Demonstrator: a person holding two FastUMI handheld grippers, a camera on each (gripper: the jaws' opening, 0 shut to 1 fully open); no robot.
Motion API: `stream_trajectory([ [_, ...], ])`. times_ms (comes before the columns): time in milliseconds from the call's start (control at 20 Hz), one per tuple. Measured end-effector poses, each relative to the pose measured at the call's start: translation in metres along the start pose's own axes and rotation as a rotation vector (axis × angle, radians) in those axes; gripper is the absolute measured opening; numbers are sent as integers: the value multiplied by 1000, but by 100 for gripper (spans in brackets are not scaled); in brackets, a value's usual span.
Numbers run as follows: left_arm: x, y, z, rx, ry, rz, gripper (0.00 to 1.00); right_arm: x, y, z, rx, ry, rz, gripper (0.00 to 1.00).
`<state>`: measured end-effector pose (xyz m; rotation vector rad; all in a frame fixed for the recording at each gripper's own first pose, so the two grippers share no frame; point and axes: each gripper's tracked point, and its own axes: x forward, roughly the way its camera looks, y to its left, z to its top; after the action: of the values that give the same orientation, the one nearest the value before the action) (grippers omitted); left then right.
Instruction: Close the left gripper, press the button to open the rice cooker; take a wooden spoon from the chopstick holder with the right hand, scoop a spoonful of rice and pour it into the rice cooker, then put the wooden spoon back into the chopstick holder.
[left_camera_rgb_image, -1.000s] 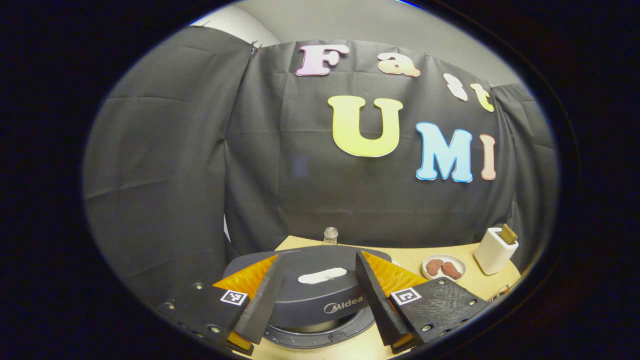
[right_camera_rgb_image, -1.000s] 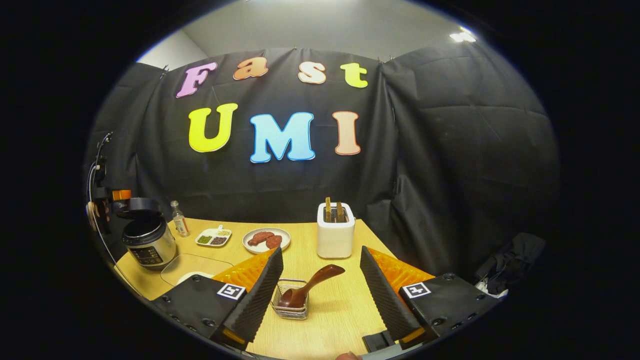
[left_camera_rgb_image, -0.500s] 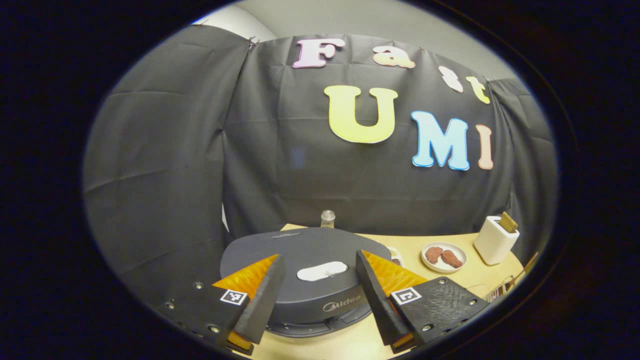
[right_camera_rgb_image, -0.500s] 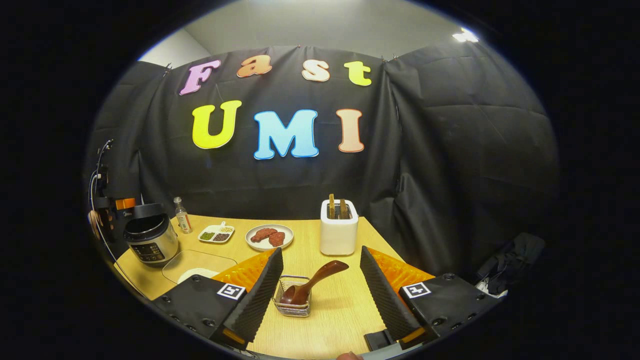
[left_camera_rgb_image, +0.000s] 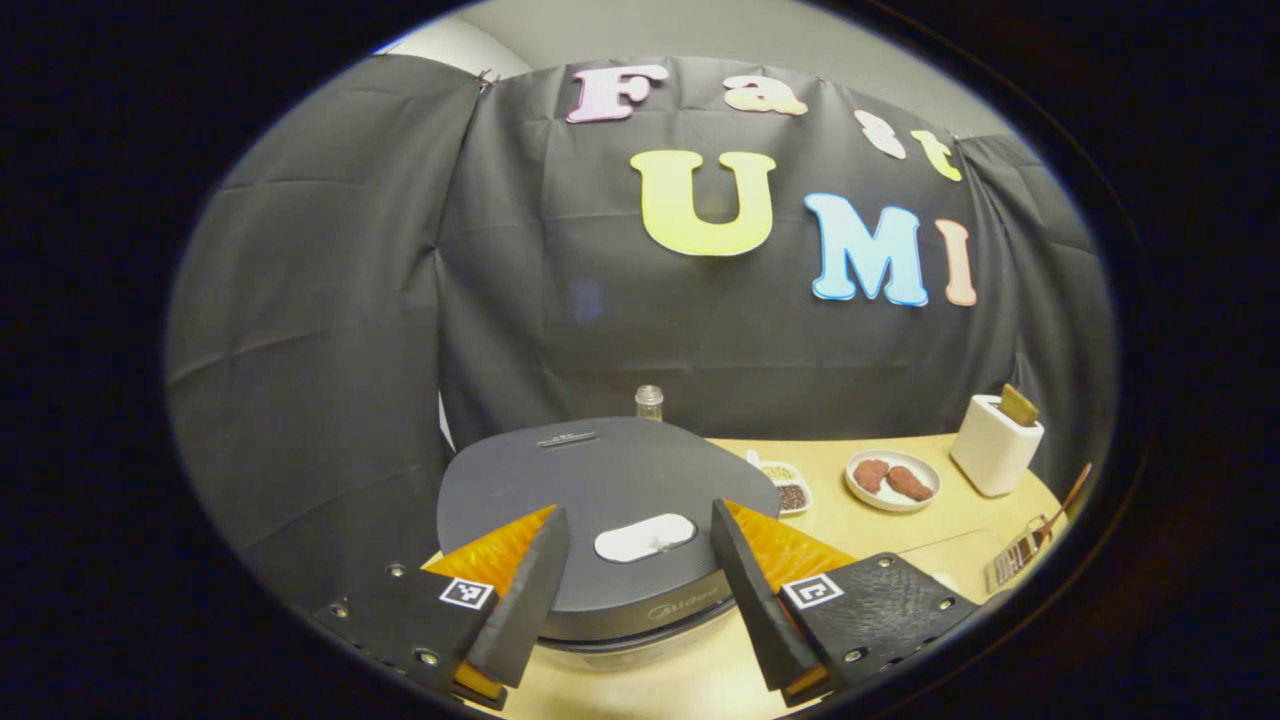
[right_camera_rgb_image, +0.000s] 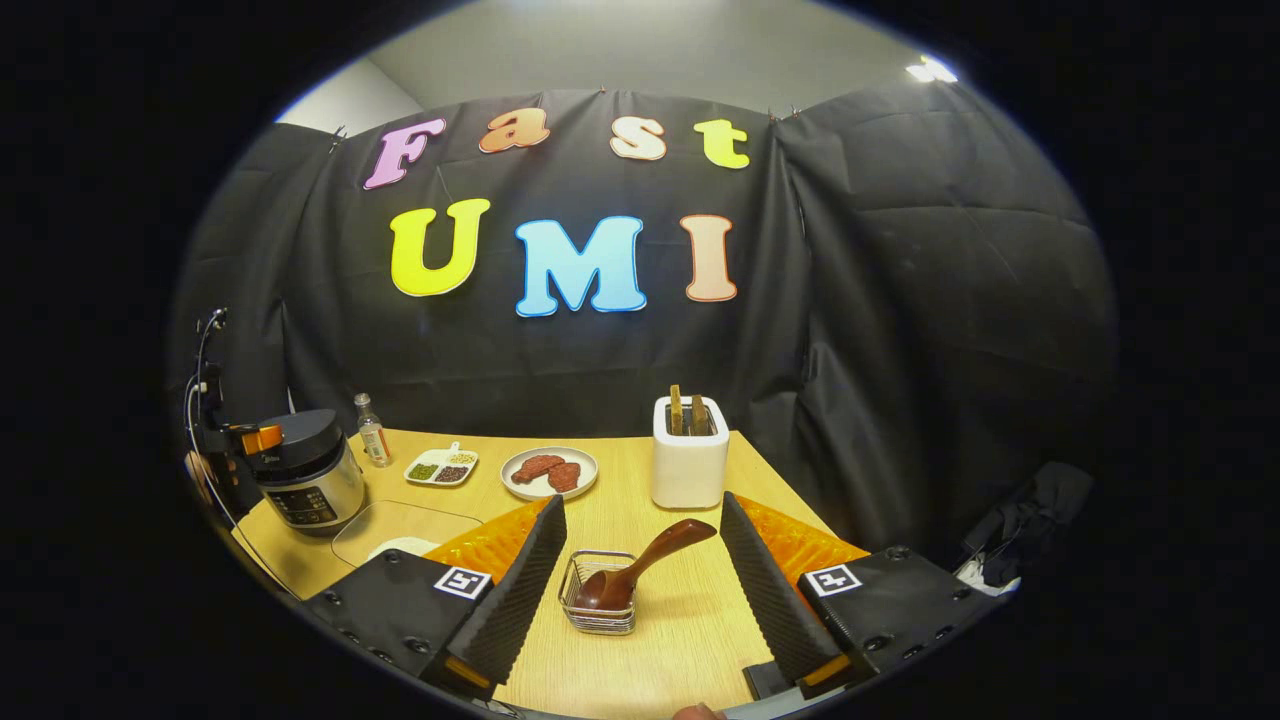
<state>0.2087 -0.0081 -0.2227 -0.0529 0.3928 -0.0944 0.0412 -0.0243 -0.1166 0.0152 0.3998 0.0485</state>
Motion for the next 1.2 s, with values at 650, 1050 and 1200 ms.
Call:
stream_trajectory([
  [650,0,-3,-25,5,1,0,91,7,15,9,-11,-9,29,98],
  [1050,-28,-18,10,91,-74,-28,87,-8,26,32,-44,-80,78,98],
  [1200,-78,-43,57,89,-155,-57,87,-18,24,47,-37,-139,90,98],
])
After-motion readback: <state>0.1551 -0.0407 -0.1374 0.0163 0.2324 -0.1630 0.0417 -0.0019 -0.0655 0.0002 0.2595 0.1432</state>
